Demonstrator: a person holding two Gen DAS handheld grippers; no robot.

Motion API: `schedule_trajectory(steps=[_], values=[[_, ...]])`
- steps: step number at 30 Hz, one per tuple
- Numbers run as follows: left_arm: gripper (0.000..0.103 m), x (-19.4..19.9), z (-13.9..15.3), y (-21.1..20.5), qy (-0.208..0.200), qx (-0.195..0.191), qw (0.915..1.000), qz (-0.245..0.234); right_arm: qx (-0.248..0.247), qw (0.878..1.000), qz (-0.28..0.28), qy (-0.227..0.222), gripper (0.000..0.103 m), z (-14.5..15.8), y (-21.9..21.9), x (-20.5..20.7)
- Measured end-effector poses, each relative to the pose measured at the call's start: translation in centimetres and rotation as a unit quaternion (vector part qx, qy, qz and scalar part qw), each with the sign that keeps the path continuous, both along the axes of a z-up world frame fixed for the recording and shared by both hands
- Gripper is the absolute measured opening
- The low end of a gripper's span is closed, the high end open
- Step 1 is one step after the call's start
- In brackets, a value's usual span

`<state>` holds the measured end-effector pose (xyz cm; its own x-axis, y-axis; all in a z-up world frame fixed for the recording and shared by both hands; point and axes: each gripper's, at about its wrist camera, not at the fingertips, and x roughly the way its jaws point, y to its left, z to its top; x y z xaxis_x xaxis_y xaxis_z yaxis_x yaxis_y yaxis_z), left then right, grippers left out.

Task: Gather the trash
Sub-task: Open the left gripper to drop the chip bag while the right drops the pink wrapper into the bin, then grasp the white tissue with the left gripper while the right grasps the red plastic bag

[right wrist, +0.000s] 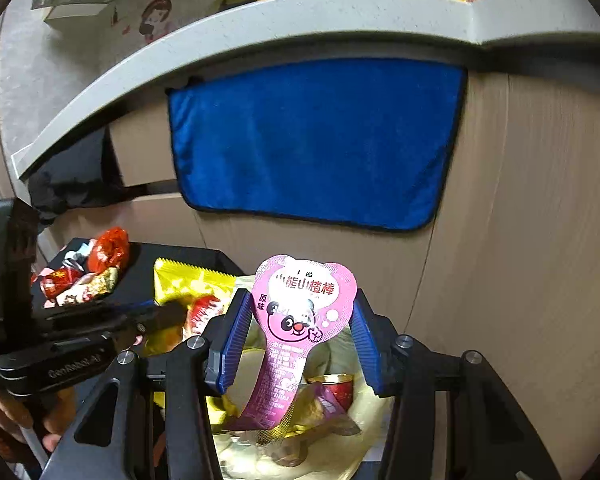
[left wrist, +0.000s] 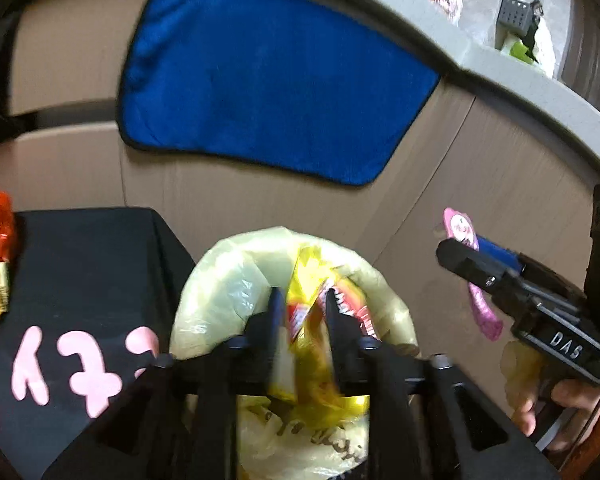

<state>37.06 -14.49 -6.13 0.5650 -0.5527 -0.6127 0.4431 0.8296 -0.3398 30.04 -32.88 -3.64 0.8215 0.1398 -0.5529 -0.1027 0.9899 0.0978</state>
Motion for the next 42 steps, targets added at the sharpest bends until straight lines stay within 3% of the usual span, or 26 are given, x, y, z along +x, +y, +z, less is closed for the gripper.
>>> schedule_trajectory(steps=[2,7,14,18,21,25,30,37,40,42], values=[[0.043,0.4,-0.5,0.3,0.006,-0.01,0.9999,0.003,0.001,1.0,-0.005,0.006,0.046,-0.4,-0.3,0.4],[0.043,0.5,0.1,3.0,0.024,-0.023,0.9986,0.042,0.002,1.0,-0.004,0.025,0.046,-1.7,-0.1,1.7],[0.043,-1.8,1.2,8.9,0.029,-0.021,0.9945,0.099,-0.009,0.999,0.002,0.048,0.046,-3.8,1.6,4.2],[0.043,-4.1,1.2,12.9,0.015,0.001,0.9923,0.123,-0.006,0.998,-0.001,0.06,0.048,-5.1,2.2,5.1],[0.044,-5.7,1.1,16.4,0.005,0.018,0.9889,0.147,0.008,0.998,0.004,0.066,0.062,-5.4,2.6,4.8],[0.044,-6.7,0.3,21.6,0.006,0.031,0.9811,0.191,0.014,0.998,-0.007,0.057,0.068,-4.6,2.8,3.6],[0.044,-8.9,0.2,28.2,0.002,0.009,0.9683,0.25,0.022,0.998,-0.006,0.053,0.069,-3.1,4.0,2.2],[0.045,-12.4,0.0,37.1,-0.007,-0.015,0.9435,0.331,0.01,0.998,0.044,0.033,0.069,-1.4,10.1,-0.2],[0.047,-13.2,-0.9,39.4,0.007,-0.029,0.9377,0.346,0.014,0.996,0.077,0.031,0.069,-1.4,13.6,-0.8],[0.049,-13.3,-1.7,39.8,0.014,-0.033,0.9393,0.341,0.011,0.994,0.101,0.035,0.069,-1.7,16.2,-0.9]])
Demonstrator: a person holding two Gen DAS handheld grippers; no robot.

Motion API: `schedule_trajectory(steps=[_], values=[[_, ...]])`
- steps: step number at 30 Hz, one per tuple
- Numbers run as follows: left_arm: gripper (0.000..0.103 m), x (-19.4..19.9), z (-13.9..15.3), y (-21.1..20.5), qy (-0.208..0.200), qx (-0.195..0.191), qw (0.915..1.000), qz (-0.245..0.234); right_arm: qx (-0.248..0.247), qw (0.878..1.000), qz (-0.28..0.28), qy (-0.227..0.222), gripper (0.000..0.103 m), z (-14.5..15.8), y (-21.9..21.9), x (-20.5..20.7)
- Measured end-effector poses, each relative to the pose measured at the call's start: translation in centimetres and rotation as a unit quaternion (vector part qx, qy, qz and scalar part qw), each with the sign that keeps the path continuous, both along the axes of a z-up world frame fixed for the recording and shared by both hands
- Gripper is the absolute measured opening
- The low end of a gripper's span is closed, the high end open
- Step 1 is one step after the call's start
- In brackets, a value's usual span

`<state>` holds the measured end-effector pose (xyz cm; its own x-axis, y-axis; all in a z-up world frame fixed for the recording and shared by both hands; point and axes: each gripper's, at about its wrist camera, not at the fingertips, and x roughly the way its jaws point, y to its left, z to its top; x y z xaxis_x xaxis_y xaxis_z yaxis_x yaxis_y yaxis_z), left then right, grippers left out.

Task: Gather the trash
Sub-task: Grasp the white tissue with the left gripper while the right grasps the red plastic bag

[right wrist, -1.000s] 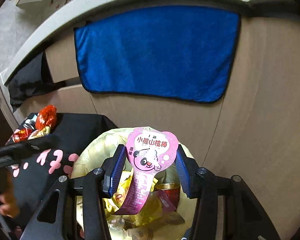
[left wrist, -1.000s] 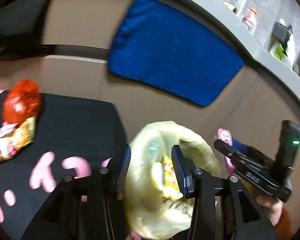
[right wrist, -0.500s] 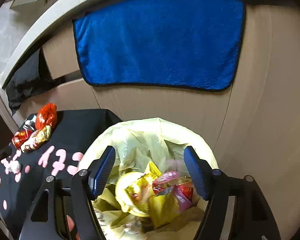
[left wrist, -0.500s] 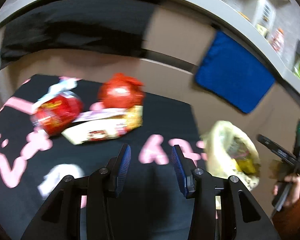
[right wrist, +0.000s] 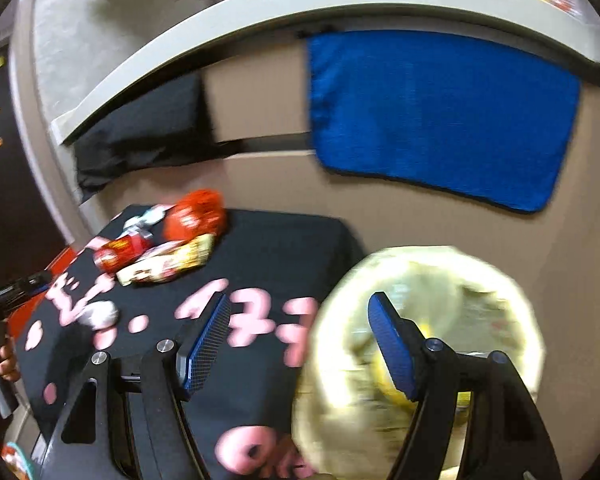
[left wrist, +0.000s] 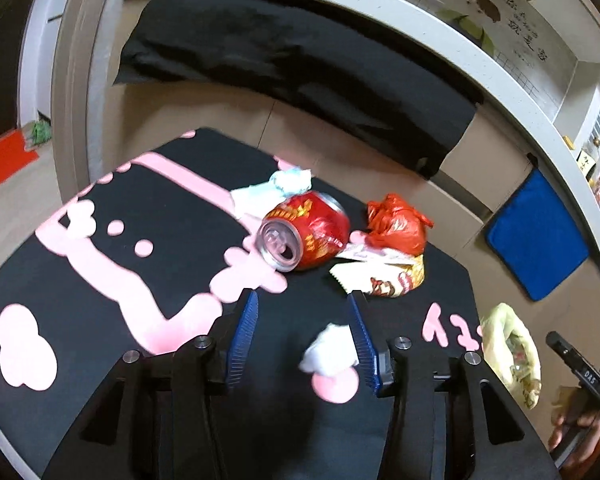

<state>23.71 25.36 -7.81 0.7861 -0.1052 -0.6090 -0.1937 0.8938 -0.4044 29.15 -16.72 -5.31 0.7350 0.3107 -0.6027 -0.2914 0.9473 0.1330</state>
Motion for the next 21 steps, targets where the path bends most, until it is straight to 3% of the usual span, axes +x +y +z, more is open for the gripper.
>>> schedule_trajectory(steps=[5,9,12,16,17,18,21], values=[[0.049,1.2,-1.9,-1.9,0.018,0.029,0.9964,-0.078,-0.02,0.999,0.046,0.011,0.069,-1.0,4.9,-0.4],[0.049,3.1,-3.1,-4.3,0.034,0.059,0.988,-0.139,-0.028,0.997,0.068,0.02,0.069,-1.9,7.1,-0.6],[0.049,4.7,-4.0,-5.6,0.052,0.082,0.9858,-0.137,-0.03,0.996,0.075,0.026,0.069,-2.4,7.9,-0.5],[0.048,5.9,-5.1,-5.8,0.078,0.056,0.9869,-0.129,-0.03,0.994,0.099,0.033,0.069,-3.0,9.2,0.2],[0.042,6.0,-5.3,-5.8,0.08,0.047,0.9871,-0.13,-0.032,0.993,0.104,0.034,0.069,-3.1,9.6,0.5],[0.029,5.9,-5.4,-5.8,0.08,0.04,0.9873,-0.132,-0.033,0.993,0.109,0.034,0.069,-3.1,10.0,0.8],[0.012,5.2,-4.9,-5.7,0.072,0.037,0.9883,-0.129,-0.04,0.991,0.123,0.027,0.069,-3.1,11.7,2.3]])
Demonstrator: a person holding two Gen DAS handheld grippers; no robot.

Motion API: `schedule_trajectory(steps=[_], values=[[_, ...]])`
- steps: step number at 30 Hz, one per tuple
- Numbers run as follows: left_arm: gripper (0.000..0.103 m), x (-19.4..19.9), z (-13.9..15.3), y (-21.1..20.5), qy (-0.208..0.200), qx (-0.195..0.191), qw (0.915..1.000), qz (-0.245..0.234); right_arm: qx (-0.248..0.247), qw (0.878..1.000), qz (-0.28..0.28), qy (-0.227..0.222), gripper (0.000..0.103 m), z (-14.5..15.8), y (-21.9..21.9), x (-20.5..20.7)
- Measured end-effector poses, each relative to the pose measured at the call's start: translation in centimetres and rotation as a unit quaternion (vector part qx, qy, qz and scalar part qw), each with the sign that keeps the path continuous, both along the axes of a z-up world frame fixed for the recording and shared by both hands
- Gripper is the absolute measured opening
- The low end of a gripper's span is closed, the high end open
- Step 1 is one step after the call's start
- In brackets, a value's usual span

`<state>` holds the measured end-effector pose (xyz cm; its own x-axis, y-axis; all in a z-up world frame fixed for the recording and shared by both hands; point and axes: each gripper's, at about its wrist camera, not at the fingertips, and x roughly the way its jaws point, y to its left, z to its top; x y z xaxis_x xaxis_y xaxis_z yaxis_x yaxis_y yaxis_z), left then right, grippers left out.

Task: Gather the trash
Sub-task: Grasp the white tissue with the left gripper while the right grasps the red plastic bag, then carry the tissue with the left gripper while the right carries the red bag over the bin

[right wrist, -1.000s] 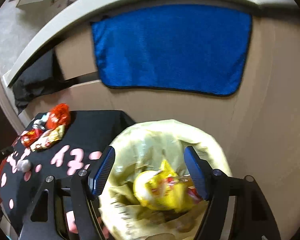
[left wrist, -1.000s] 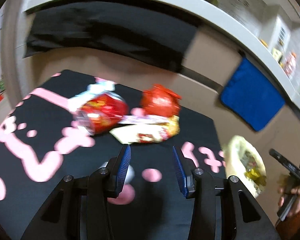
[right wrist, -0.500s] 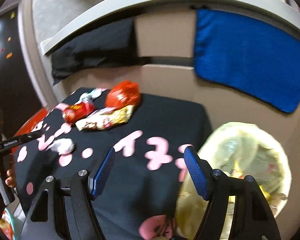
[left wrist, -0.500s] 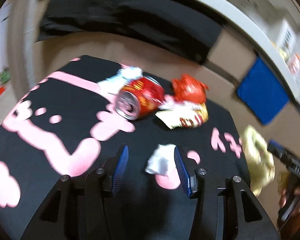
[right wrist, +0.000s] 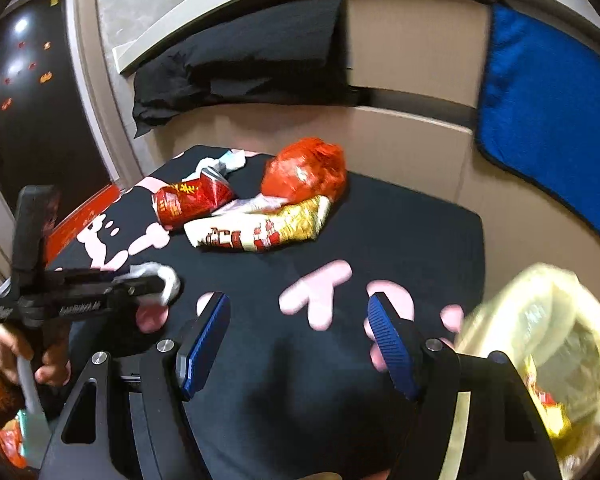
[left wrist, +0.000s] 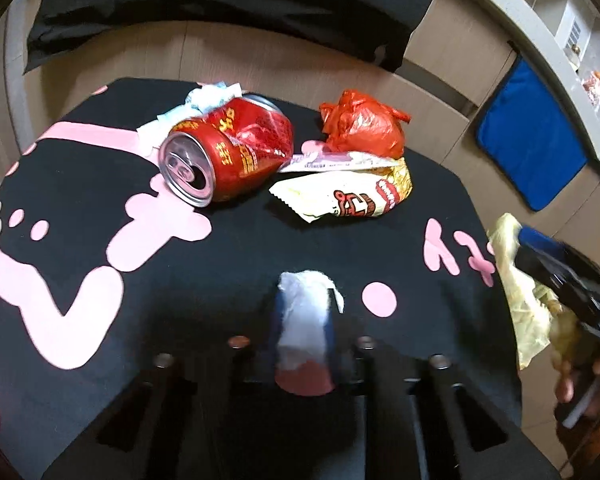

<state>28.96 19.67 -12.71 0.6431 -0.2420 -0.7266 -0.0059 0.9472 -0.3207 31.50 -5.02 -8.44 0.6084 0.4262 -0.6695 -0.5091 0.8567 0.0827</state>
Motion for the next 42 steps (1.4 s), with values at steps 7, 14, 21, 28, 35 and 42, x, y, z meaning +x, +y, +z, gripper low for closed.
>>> schedule_trajectory(steps=[7,14,21,28,35,42], values=[[0.006,-1.9,3.0,2.4,-0.042,-0.021,0.9984,0.031,0.026,0.999,-0.004,-0.043,0.069,1.0,4.3,6.2],[0.006,-1.3,3.7,5.5,-0.046,-0.039,0.9969,0.05,0.04,0.997,-0.062,-0.026,0.075,-0.8,8.2,14.4],[0.011,-1.3,3.0,6.8,-0.053,-0.07,0.9959,0.018,0.039,0.997,-0.061,0.037,0.081,-3.7,8.9,18.5],[0.05,-0.2,1.8,5.3,-0.043,-0.064,0.997,-0.009,0.038,0.997,-0.03,0.053,0.051,-3.0,9.0,16.7],[0.05,1.3,-0.7,2.5,-0.005,0.009,0.9999,-0.007,0.04,0.997,-0.054,-0.036,0.049,2.8,4.5,9.3],[0.047,1.1,-1.0,1.3,0.0,-0.006,0.9997,0.022,0.049,0.995,-0.076,-0.034,0.05,3.6,-0.5,1.6]])
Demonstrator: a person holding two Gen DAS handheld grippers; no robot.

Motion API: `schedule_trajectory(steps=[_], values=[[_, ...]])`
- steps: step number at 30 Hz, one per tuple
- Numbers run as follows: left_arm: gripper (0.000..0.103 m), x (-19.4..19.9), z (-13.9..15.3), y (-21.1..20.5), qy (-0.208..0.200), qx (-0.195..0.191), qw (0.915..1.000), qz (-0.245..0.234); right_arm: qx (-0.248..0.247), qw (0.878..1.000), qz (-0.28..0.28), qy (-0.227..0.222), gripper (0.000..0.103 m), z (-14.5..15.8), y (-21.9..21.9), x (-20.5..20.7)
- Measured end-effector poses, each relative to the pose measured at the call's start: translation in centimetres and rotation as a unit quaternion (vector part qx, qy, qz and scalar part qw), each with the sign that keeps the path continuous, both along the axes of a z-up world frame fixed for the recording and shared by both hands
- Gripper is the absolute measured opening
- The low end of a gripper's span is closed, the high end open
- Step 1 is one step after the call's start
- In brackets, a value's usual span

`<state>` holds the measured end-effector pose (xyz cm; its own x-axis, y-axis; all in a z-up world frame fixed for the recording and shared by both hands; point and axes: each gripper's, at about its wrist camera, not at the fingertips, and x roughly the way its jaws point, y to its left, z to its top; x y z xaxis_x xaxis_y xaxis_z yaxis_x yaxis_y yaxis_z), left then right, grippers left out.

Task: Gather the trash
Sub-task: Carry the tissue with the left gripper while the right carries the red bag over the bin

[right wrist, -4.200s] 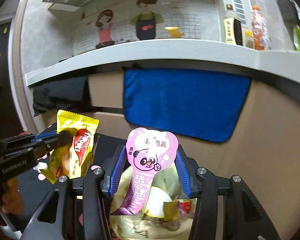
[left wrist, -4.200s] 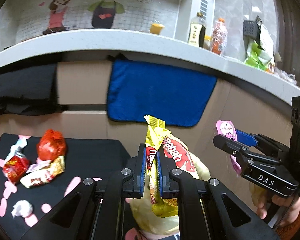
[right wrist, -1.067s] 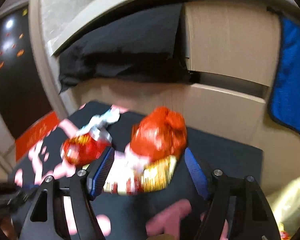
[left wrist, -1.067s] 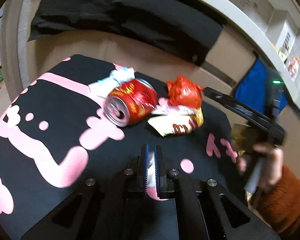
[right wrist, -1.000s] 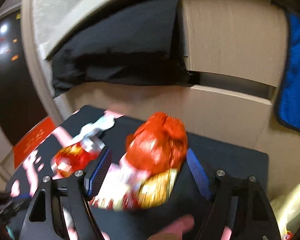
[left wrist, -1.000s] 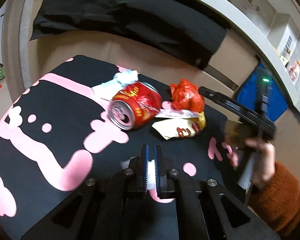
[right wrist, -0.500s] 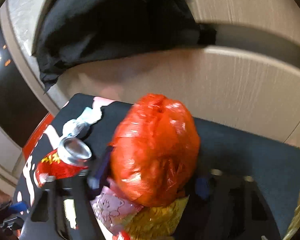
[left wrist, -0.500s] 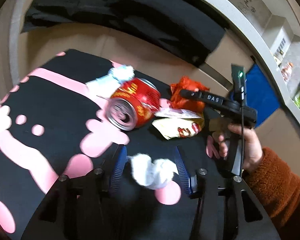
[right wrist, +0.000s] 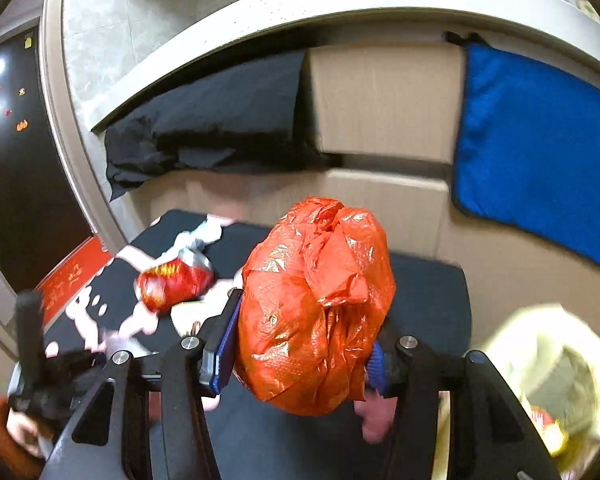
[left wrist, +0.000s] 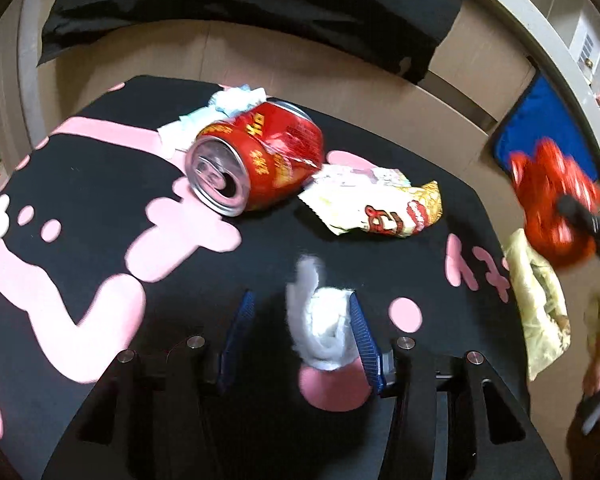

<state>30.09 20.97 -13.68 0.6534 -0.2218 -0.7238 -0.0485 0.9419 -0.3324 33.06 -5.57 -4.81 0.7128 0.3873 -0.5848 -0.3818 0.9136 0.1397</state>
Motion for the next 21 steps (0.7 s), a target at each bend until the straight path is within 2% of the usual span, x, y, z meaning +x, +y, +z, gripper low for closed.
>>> schedule_trajectory(steps=[1,2,3,5,12,21], values=[[0.043,-0.2,0.0,-0.3,-0.005,-0.002,1.0,-0.004,0.001,1.0,-0.003,0.004,0.05,-0.3,-0.7,-1.0],[0.029,-0.4,0.1,-0.6,-0.013,0.001,0.9999,-0.006,0.002,1.0,-0.004,0.008,0.05,-0.5,-0.8,-1.5],[0.021,-0.8,0.3,-0.8,-0.021,0.005,0.9998,-0.005,0.004,1.0,-0.005,0.012,0.05,-0.9,-1.2,-2.3],[0.017,-1.6,0.8,-1.2,-0.029,0.009,0.9995,0.0,0.008,1.0,-0.008,0.02,0.05,-1.6,-1.7,-3.5],[0.013,-5.2,4.5,-1.9,-0.07,0.002,0.9975,0.009,0.014,1.0,0.004,0.007,0.05,-1.4,-2.3,-7.1],[0.013,-7.6,10.2,-4.8,-0.116,0.014,0.9931,0.001,0.026,0.999,0.01,-0.035,0.05,1.7,-4.5,-10.0]])
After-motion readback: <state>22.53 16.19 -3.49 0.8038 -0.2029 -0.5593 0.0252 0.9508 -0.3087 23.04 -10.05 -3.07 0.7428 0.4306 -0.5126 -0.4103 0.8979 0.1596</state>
